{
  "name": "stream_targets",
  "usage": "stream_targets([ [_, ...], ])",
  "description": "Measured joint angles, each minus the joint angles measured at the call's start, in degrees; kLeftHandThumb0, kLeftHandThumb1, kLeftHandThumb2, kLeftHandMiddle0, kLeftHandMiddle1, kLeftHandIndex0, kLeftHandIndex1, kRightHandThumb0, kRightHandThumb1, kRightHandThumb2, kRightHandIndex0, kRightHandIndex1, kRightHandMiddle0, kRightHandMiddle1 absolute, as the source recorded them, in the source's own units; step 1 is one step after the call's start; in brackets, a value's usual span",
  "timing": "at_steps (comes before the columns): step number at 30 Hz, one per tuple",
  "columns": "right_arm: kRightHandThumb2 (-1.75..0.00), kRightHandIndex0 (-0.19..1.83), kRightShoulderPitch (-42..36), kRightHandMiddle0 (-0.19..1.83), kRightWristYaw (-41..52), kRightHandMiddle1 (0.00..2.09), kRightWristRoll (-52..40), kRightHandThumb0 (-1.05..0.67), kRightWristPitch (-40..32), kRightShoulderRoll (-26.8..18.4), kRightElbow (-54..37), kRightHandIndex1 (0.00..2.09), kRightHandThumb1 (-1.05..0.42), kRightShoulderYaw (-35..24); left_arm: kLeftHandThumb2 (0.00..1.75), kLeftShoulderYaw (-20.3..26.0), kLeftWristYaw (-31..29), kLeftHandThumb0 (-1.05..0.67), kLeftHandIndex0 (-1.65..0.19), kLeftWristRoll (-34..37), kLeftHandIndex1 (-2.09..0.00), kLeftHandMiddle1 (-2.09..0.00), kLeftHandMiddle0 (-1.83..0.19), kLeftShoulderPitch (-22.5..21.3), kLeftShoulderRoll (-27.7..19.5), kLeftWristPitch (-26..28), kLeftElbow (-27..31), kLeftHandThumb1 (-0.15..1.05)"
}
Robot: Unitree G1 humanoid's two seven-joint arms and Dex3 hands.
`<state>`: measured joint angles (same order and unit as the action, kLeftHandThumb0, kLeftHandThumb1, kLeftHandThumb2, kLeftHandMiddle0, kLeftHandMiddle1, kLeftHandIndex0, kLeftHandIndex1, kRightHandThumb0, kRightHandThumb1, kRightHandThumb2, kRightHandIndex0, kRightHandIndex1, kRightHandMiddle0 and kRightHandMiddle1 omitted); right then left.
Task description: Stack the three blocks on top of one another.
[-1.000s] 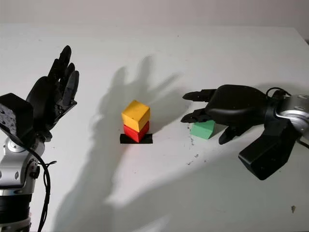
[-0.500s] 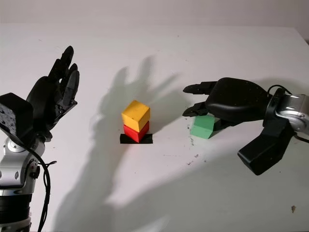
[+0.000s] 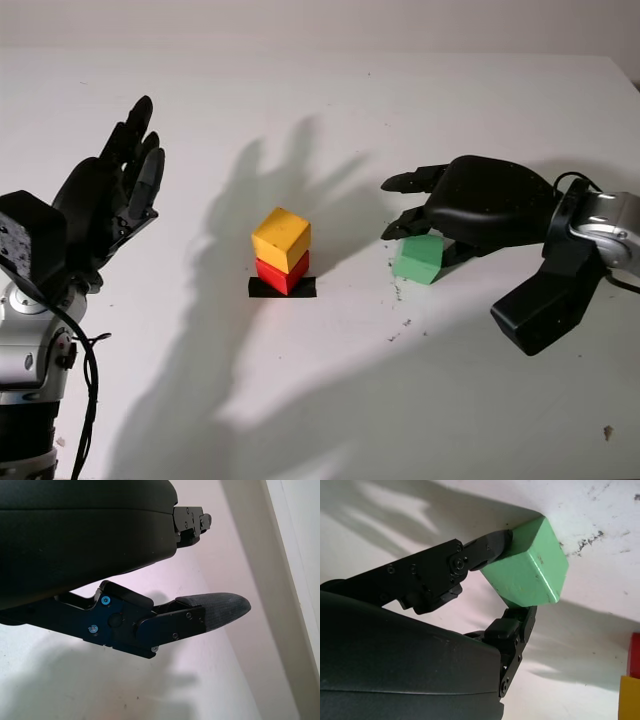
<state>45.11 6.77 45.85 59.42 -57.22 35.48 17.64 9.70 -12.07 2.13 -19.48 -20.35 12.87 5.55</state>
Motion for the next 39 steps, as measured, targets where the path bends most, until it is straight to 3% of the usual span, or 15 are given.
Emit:
stream_targets([
  [3,-0.05,0.28,-0.16,0.61,3.68,0.89,-4.24,-0.4,0.2,0.24,0.62,0.05,-0.92,0.04,0.63,-0.05,-0.01,-0.72,0.14,-0.37,-0.04,-0.05,0.14,0.0,-0.22,0.86,0.09,1.05],
  [6,-0.05,0.27,-0.53,0.54,9.32,1.11,-8.75,-0.42,-0.86,0.31,0.5,0.05,-0.92,0.04,0.65,-0.52,0.01,-0.7,0.13,-1.25,-0.05,-0.06,0.13,0.0,-0.73,2.73,0.62,1.05],
  [23,-0.06,0.28,-2.7,0.49,27.12,1.17,-24.24,-0.41,-14.68,1.11,-5.99,0.06,-0.93,-2.66,0.58,-1.23,-0.13,-0.67,0.1,-2.39,-0.06,-0.05,0.1,-0.01,-1.1,6.79,1.55,1.05],
  [32,-0.05,0.3,-3.47,0.47,29.19,1.26,-28.24,-0.39,-21.45,3.95,-9.15,0.06,-0.93,-5.27,0.58,-1.78,-0.49,-0.69,0.1,-2.51,-0.06,-0.05,0.11,-0.01,-1.7,7.88,1.91,1.05],
  [39,-0.05,0.31,-1.26,0.48,29.2,1.25,-28.76,-0.37,-21.97,6.51,-9.13,0.06,-0.91,-6.51,0.58,-1.83,-0.57,-0.72,0.11,-2.51,-0.05,-0.05,0.12,-0.01,-1.85,8.86,2.32,1.05],
])
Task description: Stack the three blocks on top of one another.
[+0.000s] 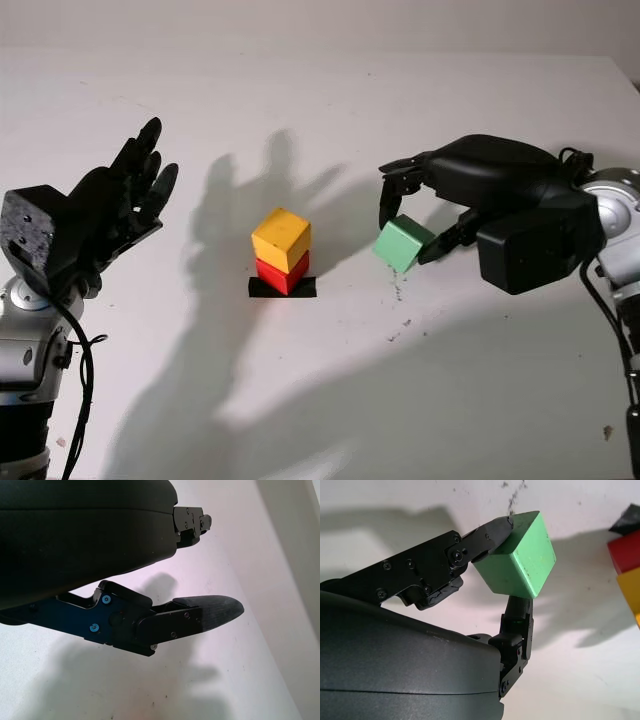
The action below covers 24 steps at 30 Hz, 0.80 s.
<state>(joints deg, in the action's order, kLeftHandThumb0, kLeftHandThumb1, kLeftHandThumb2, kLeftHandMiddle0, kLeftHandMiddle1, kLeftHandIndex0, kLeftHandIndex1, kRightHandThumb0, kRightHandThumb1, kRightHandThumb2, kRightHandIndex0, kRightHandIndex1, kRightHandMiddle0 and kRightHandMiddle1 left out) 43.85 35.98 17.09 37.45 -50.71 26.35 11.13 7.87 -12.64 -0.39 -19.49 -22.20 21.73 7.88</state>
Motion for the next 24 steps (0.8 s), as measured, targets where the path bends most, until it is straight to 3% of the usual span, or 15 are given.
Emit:
stream_targets([
  [7,-0.05,0.38,6.8,0.6,-1.05,1.15,0.31,-0.36,2.03,1.33,0.73,0.08,-0.86,-0.56,0.58,-0.25,-0.09,-0.73,0.1,-0.18,-0.06,-0.05,0.12,0.0,-0.11,0.44,0.25,1.05],
  [18,-0.04,0.44,18.88,0.79,5.68,1.11,0.31,-0.38,-7.88,6.44,-3.64,0.09,-0.78,0.18,0.6,-0.56,-0.04,-0.72,0.12,-0.06,-0.05,-0.05,0.13,-0.01,0.0,0.58,0.58,1.05],
  [24,-0.06,0.43,20.69,0.66,8.63,1.4,-2.68,-0.38,-10.96,10.63,-3.85,0.08,-0.8,0.43,0.59,-0.71,0.51,-0.74,0.1,-0.42,-0.06,-0.06,0.12,-0.01,0.03,0.59,0.62,1.05],
])
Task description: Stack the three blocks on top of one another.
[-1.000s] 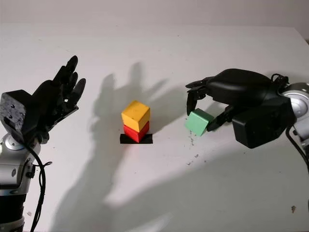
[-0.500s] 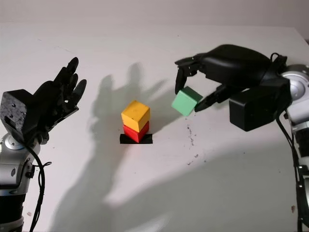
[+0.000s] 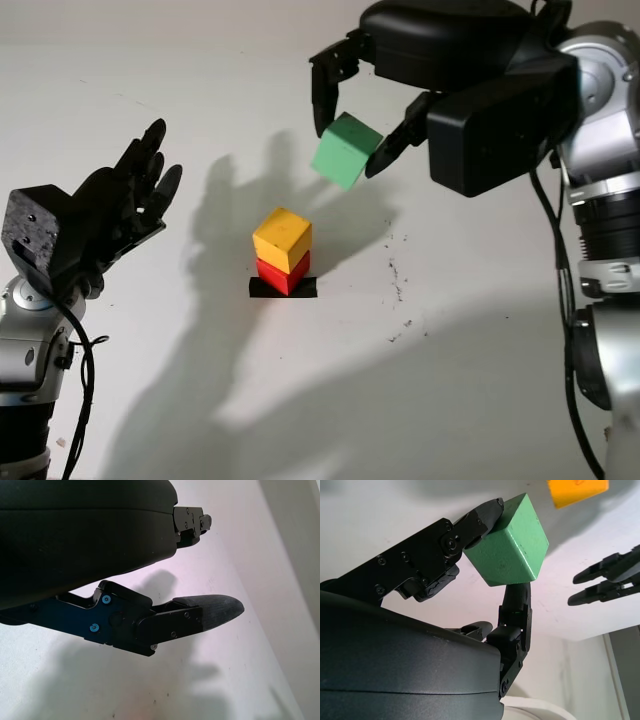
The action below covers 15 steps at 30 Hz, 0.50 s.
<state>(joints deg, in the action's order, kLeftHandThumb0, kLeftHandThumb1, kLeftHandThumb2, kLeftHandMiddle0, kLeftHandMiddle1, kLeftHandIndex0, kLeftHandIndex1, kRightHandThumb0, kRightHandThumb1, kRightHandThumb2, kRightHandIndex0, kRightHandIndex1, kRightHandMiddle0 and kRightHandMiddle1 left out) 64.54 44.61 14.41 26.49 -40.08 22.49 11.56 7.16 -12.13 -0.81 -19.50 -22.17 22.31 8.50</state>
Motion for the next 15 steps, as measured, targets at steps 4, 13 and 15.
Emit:
stream_targets([
  [4,-0.05,0.41,0.04,0.59,2.24,1.5,-0.95,-0.35,-4.65,2.45,-1.58,0.07,-0.8,0.39,0.61,0.01,0.22,-0.73,0.11,0.02,-0.05,-0.05,0.12,0.0,0.19,-0.02,0.04,1.05],
  [13,-0.07,0.37,2.52,0.48,5.99,1.49,1.18,-0.34,-6.58,4.54,-4.51,0.05,-0.86,3.65,0.67,0.06,0.25,-0.71,0.12,0.98,-0.05,-0.05,0.13,0.0,0.94,-1.52,0.04,1.05],
  [15,-0.07,0.36,2.82,0.47,6.63,1.48,1.78,-0.35,-5.85,5.03,-4.56,0.04,-0.88,4.64,0.67,0.1,0.41,-0.72,0.13,1.16,-0.05,-0.05,0.14,0.0,1.42,-1.86,0.04,1.05],
])
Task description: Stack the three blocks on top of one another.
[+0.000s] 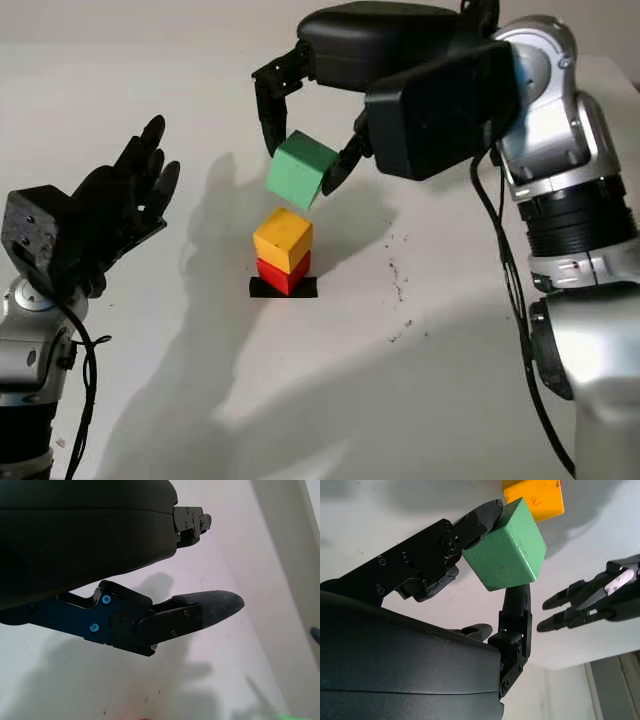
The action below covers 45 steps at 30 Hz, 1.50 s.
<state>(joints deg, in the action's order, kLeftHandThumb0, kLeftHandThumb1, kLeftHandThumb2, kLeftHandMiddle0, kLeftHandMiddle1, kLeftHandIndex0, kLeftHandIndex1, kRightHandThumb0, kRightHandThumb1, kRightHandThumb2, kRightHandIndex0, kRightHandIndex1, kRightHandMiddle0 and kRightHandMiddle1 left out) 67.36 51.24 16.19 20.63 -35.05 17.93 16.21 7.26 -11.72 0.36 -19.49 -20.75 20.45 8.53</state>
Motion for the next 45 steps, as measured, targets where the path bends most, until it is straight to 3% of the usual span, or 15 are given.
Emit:
stream_targets([
  [11,-0.06,0.31,0.87,0.36,1.48,1.66,1.92,-0.35,1.55,3.28,-0.24,0.03,-0.93,2.84,0.69,0.01,1.58,-0.72,0.14,0.11,-0.04,-0.05,0.15,0.0,1.02,-0.12,0.0,1.05],
  [26,-0.06,0.28,0.85,0.3,0.08,1.7,4.06,-0.38,7.44,4.26,4.61,0.03,-0.99,4.59,0.69,-0.04,1.67,-0.71,0.14,0.22,-0.05,-0.06,0.14,0.01,1.33,-0.68,0.0,1.05],
  [45,-0.05,0.16,1.36,0.31,3.57,1.68,3.94,-0.37,4.29,4.27,3.87,0.01,-0.96,4.62,0.67,-0.05,2.7,-0.72,0.12,0.54,-0.06,-0.05,0.13,0.03,2.55,-0.82,0.07,1.05],
])
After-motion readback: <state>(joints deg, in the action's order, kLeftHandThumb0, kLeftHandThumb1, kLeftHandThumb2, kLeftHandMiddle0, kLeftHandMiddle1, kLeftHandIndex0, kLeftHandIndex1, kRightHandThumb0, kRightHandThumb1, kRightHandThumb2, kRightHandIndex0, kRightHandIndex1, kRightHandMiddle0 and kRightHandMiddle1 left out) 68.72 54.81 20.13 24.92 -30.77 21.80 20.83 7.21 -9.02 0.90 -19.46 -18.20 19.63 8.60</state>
